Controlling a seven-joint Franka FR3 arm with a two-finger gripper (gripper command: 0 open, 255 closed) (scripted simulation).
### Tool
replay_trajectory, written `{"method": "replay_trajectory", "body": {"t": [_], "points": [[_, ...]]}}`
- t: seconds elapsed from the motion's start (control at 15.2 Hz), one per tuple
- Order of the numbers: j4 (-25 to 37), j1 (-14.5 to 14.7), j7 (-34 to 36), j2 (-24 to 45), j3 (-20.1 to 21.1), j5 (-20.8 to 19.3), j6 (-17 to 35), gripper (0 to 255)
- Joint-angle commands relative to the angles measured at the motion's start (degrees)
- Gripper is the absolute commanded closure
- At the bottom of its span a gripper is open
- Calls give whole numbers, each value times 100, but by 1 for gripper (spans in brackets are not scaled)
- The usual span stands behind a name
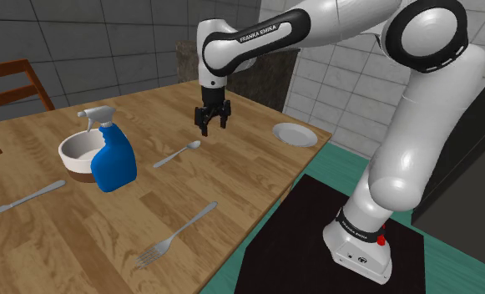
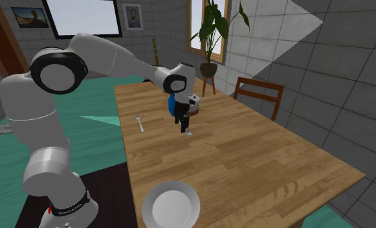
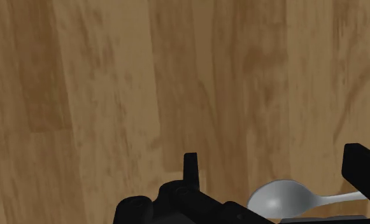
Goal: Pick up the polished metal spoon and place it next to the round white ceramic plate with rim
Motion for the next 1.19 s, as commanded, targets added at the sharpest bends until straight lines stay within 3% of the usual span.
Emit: {"method": "replay_trajectory", "body": {"t": [0.0,0.26,0.73,1.12], "points": [[416,49,115,459,30,-12,3,0],[1339,146,285,1369,47,-49,-85,0],[969,166,292,1498,45,-60,415,0],[941,168,293,1511,45,-62,455,0]]}}
